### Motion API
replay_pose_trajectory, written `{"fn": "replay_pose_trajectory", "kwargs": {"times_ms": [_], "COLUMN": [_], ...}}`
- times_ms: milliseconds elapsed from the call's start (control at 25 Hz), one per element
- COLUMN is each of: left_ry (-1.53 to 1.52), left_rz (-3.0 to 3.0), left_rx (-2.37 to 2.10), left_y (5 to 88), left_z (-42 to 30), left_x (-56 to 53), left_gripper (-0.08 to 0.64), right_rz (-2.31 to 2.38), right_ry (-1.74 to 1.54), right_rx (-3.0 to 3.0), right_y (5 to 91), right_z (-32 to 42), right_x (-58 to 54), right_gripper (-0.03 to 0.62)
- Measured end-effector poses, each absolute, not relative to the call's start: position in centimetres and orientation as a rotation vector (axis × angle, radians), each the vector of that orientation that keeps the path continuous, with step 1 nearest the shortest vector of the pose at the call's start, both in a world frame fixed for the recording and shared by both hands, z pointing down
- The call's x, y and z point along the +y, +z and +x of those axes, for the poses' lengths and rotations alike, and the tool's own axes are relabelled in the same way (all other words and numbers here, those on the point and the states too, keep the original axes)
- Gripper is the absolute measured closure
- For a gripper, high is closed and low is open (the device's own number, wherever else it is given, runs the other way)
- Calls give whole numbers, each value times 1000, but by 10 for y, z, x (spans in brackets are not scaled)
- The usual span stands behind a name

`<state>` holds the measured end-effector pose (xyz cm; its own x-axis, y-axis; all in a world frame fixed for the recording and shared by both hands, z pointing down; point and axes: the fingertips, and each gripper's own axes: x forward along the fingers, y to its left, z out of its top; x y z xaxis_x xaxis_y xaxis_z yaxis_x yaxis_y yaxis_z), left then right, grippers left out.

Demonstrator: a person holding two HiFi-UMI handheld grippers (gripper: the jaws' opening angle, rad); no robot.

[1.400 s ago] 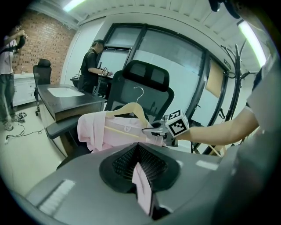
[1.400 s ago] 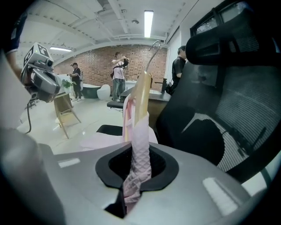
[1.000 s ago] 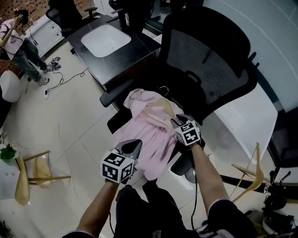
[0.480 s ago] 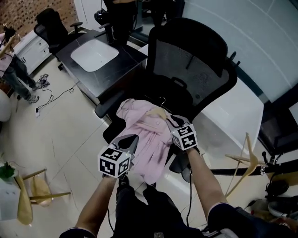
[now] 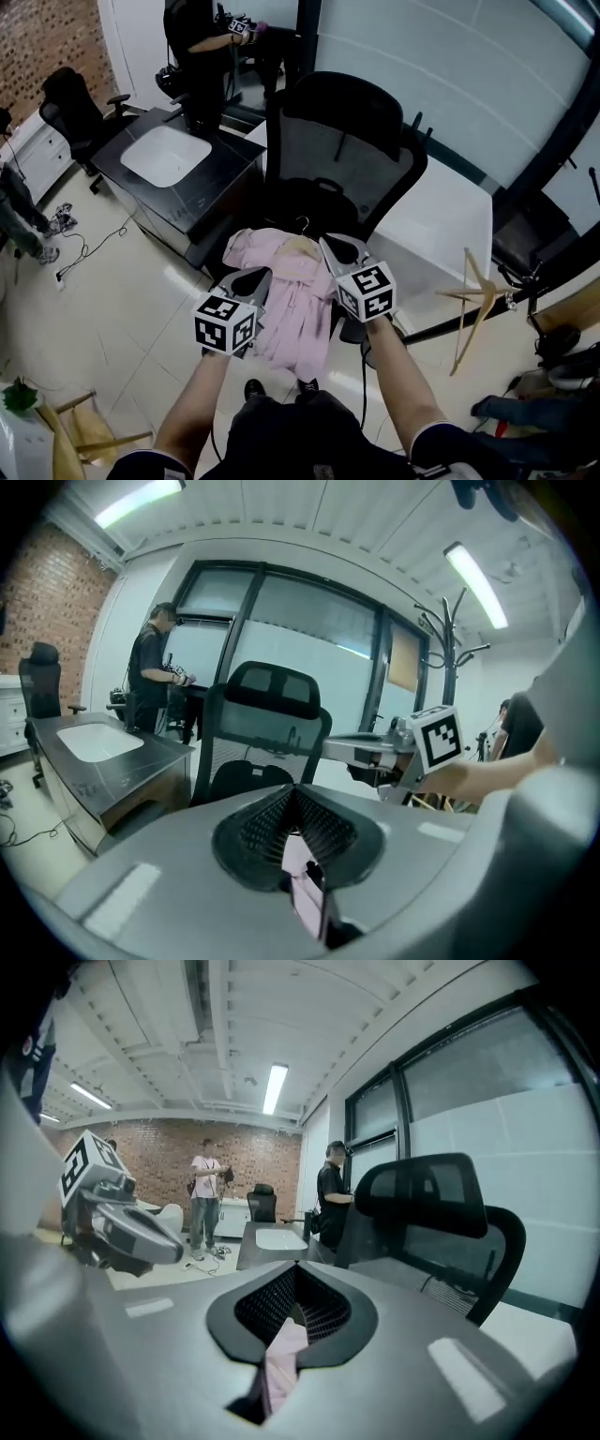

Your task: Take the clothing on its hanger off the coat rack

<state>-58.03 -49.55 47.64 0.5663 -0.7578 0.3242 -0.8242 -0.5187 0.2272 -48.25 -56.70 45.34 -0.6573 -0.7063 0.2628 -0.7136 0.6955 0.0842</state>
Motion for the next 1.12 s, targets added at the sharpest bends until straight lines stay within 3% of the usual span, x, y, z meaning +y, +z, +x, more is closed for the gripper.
{"fn": "replay_pose_trajectory", "kwargs": {"times_ms": [440, 1120], "left_ry": [173, 141], "left_rz": [2562, 2573], "left_rx": [-1230, -1222], "left_y": [436, 429], "left_z": [-576, -584], "left_x": [-490, -498], "left_gripper": [548, 548], "right_rz": [1200, 1269], "right_ry": [110, 193], "right_rx": [-2783, -2813], "right_y": [385, 376], "right_z": [-497, -501], "right_x": [-525, -535], "right_gripper": [591, 592]}}
